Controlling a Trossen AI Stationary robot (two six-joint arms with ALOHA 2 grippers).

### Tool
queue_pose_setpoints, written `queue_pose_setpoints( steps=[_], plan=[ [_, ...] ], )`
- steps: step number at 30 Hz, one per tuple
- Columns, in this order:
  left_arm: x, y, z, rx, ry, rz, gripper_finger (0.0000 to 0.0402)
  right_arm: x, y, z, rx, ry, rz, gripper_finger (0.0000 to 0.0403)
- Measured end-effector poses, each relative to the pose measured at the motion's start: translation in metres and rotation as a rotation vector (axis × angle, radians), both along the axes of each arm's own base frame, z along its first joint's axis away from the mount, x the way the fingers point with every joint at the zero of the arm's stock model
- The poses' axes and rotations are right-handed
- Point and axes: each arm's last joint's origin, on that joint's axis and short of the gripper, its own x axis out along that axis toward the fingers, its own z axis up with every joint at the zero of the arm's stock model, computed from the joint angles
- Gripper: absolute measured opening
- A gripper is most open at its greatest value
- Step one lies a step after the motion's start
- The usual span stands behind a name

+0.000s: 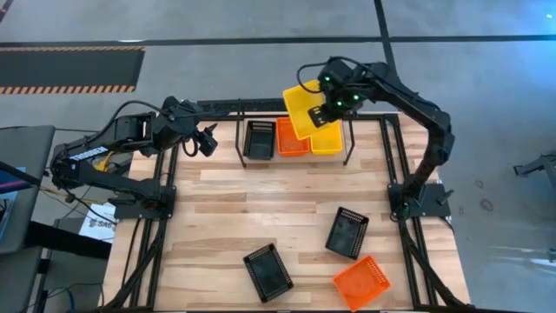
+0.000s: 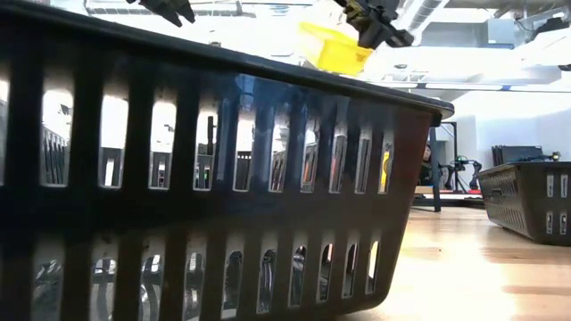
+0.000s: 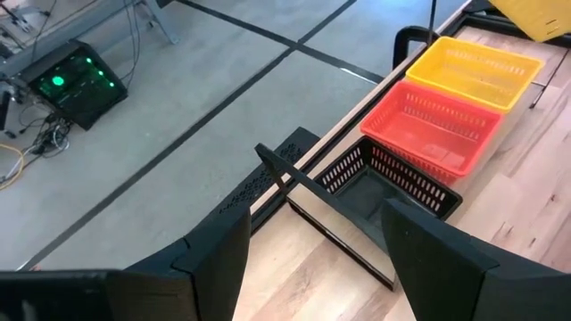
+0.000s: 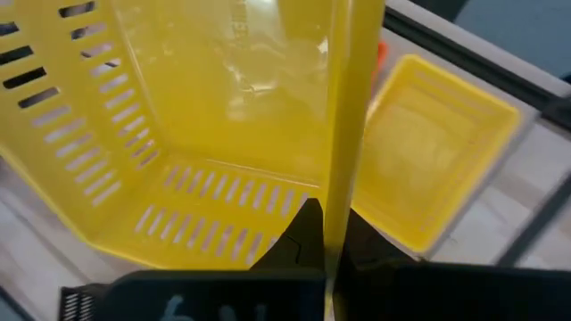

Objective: Stack baskets on shelf by color
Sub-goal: Stack the yellow bin on top of the other yellow bin on the shelf

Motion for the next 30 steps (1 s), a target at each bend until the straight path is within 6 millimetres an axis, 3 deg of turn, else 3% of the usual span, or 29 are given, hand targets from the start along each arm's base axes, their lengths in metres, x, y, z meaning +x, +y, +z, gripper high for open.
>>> queue_pose_setpoints(
  steps=[4,9,14,18,24,30],
  plan=[
    [0.0,0.0,0.0,0.0,0.0,0.0,0.0242,-0.023,-0.001,-0.007,0.007,0.021,-0.041,0.0005],
    [0.0,0.0,0.0,0.0,0.0,0.0,0.0242,-0.078,0.002,-0.006,-0.012,-0.024,-0.164,0.0006],
    [0.0,0.0,0.0,0.0,0.0,0.0,0.0242,-0.135,0.014,0.007,-0.077,-0.138,-0.323,0.0004],
    [0.0,0.0,0.0,0.0,0.0,0.0,0.0242,-0.159,0.023,0.021,-0.135,-0.238,-0.396,0.0003],
    [0.0,0.0,0.0,0.0,-0.001,0.001,0.0242,-0.151,0.019,0.026,-0.097,-0.358,-0.316,0.0003],
    [0.0,0.0,0.0,-0.001,-0.001,0.001,0.0242,-0.107,0.005,0.003,-0.007,-0.271,-0.19,0.0004]
  ],
)
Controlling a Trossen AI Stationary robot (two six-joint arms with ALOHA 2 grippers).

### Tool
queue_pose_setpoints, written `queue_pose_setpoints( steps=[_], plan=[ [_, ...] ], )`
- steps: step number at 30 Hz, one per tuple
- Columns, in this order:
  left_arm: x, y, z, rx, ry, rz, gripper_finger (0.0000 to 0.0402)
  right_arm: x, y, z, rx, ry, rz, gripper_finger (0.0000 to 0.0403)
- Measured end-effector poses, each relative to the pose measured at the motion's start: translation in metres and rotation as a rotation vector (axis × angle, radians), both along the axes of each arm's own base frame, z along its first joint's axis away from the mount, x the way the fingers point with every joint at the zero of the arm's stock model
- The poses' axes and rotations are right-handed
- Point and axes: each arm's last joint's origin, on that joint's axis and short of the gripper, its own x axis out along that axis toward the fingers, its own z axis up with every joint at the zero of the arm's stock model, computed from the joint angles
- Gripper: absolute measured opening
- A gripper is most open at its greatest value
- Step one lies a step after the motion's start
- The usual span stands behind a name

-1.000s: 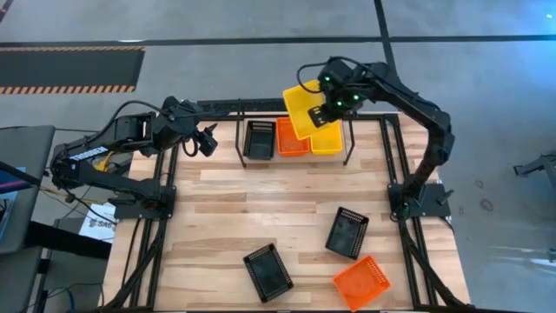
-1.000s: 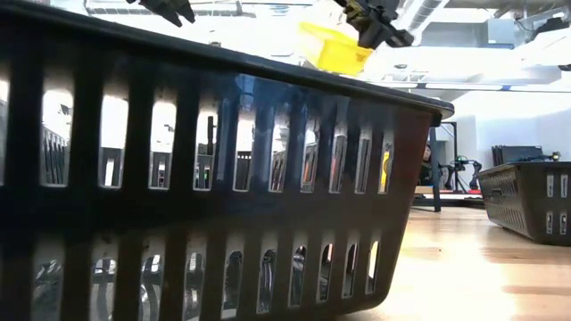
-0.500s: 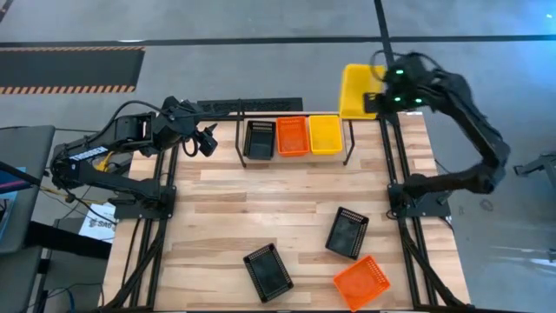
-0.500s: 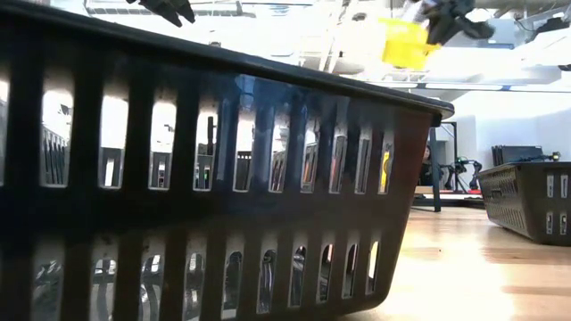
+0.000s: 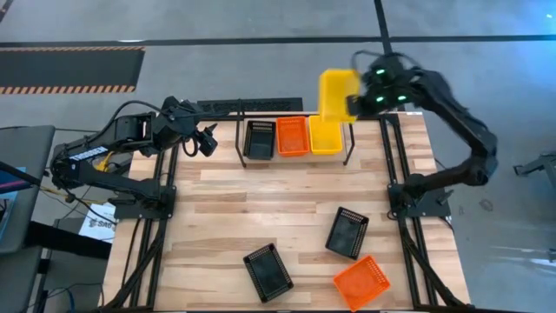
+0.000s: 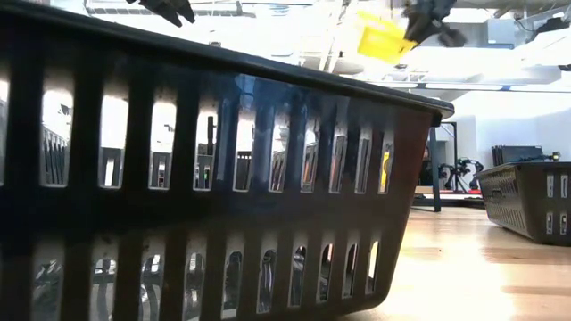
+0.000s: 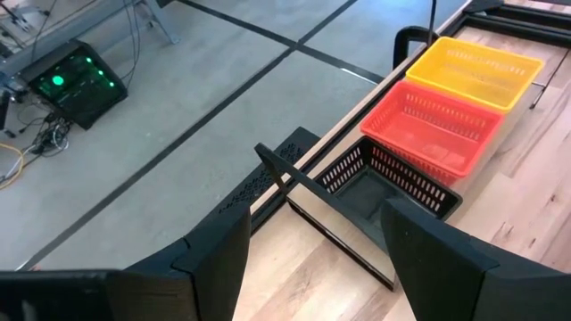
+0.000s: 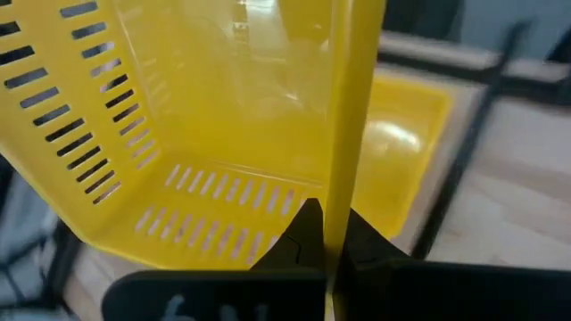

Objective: Stack baskets on shelf by color
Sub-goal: Stack the yellow bin on top of the other yellow bin on the shelf

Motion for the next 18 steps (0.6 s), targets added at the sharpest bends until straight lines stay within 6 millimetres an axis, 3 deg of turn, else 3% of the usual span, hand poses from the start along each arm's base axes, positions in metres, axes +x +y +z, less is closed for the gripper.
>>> queue_pose_setpoints(
  steps=[5,9,14,18],
  plan=[
    [0.001,0.0,-0.003,-0.001,0.008,0.001,0.0242,0.038,-0.007,-0.022,0.018,0.072,0.13,0.0004],
    [0.004,0.001,-0.014,-0.016,0.037,0.009,0.0242,0.059,-0.016,-0.027,0.0,-0.002,0.202,0.0004],
    [0.005,0.001,-0.019,-0.02,0.047,0.014,0.0242,0.069,-0.024,-0.034,0.002,-0.013,0.213,0.0004],
    [0.004,0.001,-0.019,-0.009,0.047,0.023,0.0242,0.066,-0.021,-0.058,0.051,0.011,0.214,0.0004]
  ],
)
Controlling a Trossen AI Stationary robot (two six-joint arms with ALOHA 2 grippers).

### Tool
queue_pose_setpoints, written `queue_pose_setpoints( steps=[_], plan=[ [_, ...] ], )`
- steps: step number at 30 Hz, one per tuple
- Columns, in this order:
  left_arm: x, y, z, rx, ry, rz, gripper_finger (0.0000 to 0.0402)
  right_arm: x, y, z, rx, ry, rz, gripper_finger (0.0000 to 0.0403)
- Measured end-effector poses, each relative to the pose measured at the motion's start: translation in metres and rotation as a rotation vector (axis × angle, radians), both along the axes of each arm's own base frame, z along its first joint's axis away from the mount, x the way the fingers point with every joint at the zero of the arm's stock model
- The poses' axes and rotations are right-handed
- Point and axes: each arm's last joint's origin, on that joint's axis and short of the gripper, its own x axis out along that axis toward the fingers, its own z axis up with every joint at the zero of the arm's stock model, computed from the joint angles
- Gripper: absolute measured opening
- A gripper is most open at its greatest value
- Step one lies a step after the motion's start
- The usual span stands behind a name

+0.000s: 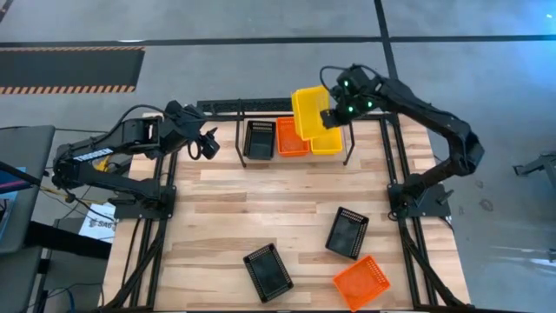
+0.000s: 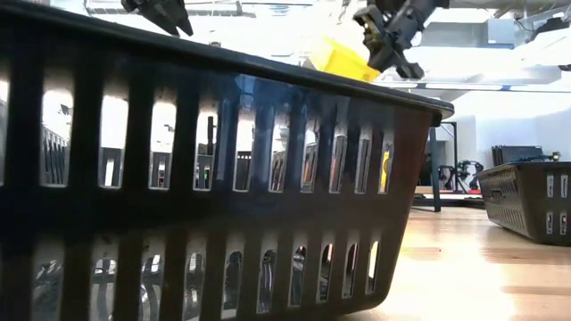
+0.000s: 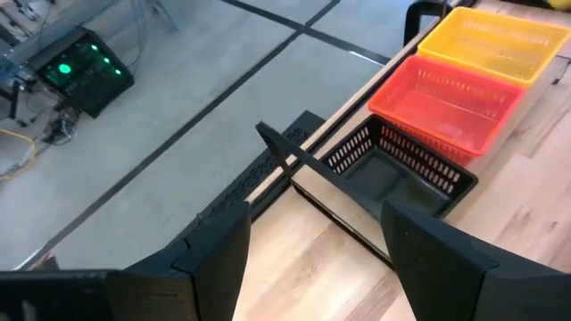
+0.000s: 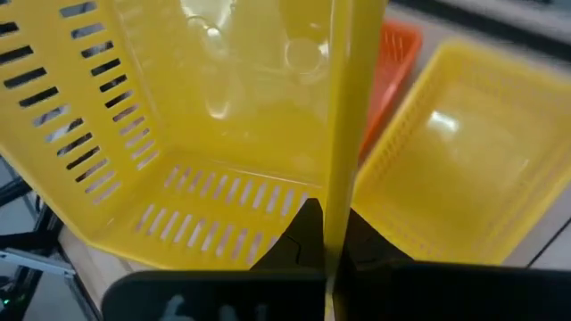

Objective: Stack baskets on shelf by color
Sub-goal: Stack the yellow bin on top of the other yellow bin on the shelf

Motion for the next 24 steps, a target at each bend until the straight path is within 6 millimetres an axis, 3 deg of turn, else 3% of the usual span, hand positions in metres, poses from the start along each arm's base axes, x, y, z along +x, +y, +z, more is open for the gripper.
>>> queue_pose_setpoints(
  steps=[9,12,18,24],
  plan=[
    [0.0,0.0,0.0,0.005,0.001,0.0,0.0242,-0.037,0.026,-0.055,0.125,-0.158,-0.14,0.0004],
    [0.0,0.0,0.0,0.005,-0.002,0.0,0.0242,-0.047,0.03,-0.069,0.189,-0.124,-0.195,0.0004],
    [0.0,0.0,0.001,0.006,-0.007,0.0,0.0242,-0.043,0.02,-0.08,0.235,-0.06,-0.218,0.0004],
    [0.0,0.0,0.001,0.003,-0.01,0.003,0.0242,-0.034,0.003,-0.089,0.281,0.137,-0.243,0.0004]
  ],
)
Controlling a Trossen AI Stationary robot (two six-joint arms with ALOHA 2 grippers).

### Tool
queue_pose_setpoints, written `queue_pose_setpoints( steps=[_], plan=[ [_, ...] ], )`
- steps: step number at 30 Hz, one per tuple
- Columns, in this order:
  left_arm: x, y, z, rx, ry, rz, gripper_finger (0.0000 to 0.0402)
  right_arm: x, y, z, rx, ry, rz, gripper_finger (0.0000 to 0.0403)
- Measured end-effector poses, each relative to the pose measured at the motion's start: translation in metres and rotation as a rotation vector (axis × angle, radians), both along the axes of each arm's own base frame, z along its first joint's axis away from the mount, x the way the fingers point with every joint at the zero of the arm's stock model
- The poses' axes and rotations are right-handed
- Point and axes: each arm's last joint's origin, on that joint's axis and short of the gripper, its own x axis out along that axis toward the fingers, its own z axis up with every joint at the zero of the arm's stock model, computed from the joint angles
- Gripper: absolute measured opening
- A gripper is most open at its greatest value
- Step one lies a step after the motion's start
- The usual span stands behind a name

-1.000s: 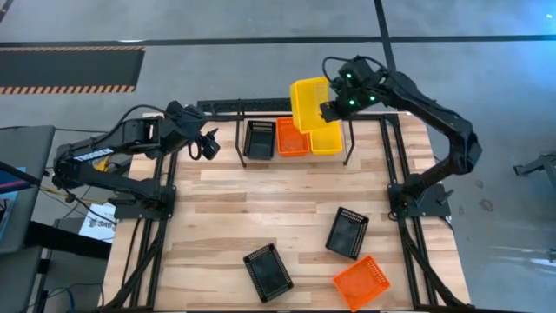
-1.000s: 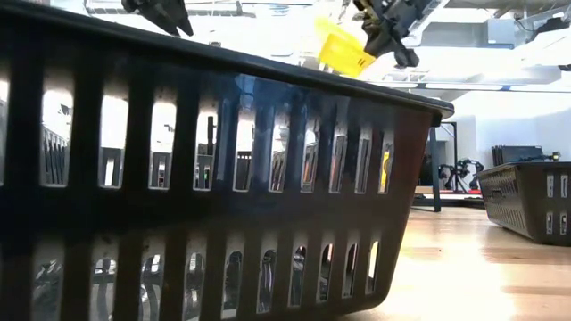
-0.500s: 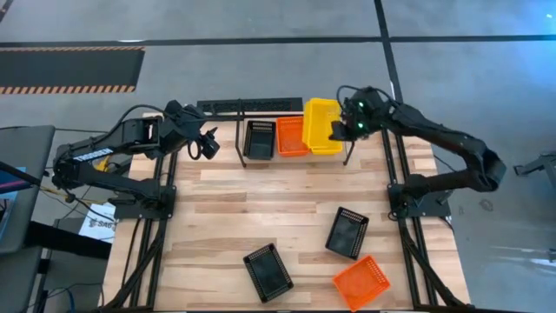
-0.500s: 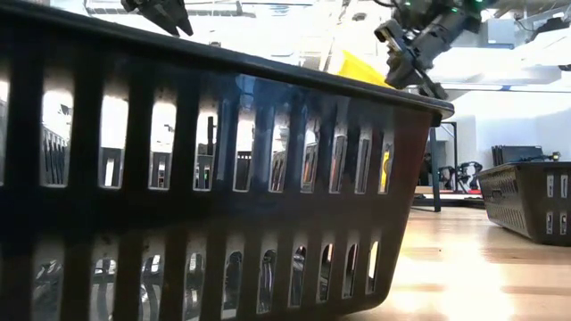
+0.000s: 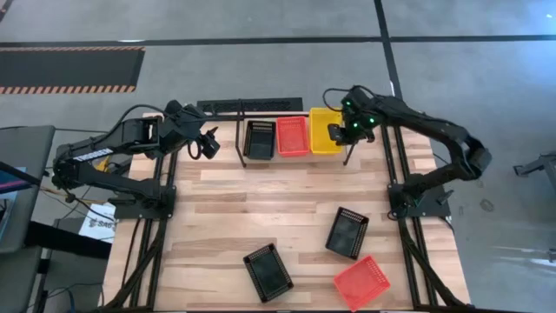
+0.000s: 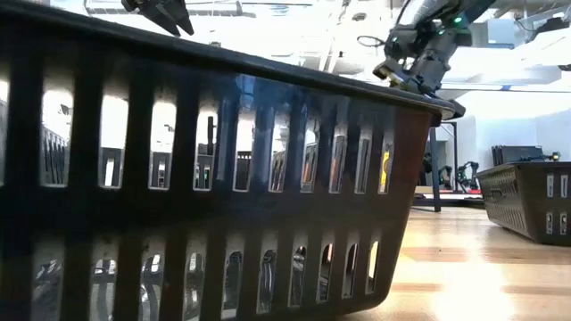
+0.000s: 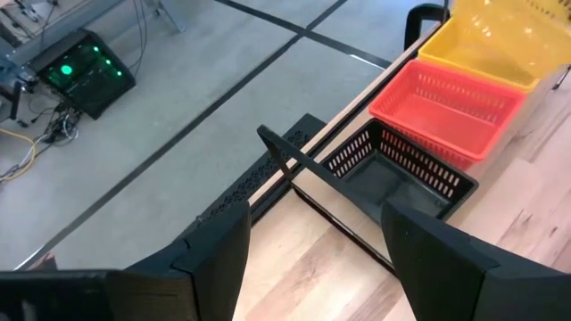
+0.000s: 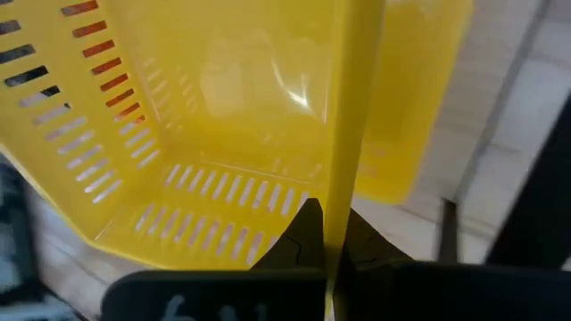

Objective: Stack baskets on shelf by color
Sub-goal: Stack the yellow bin on top of the other yellow bin on the shelf

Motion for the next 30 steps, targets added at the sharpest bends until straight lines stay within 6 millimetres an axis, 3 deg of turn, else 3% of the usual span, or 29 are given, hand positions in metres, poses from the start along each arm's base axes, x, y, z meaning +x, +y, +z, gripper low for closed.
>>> queue_pose_setpoints(
  steps=[5,9,17,30],
  plan=[
    [0.0,0.0,0.0,-0.001,-0.001,0.001,0.0242,0.012,-0.016,-0.001,0.041,0.094,0.075,0.0004],
    [0.0,0.0,0.0,-0.003,-0.003,0.003,0.0242,0.018,-0.034,0.01,0.03,0.112,0.121,0.0004],
    [0.0,0.0,0.0,-0.009,-0.013,0.01,0.0242,0.012,-0.059,0.033,0.047,0.222,0.097,0.0004],
    [0.0,0.0,0.0,-0.006,-0.012,0.015,0.0242,0.033,-0.065,-0.002,0.127,0.354,0.114,0.0005]
  ],
)
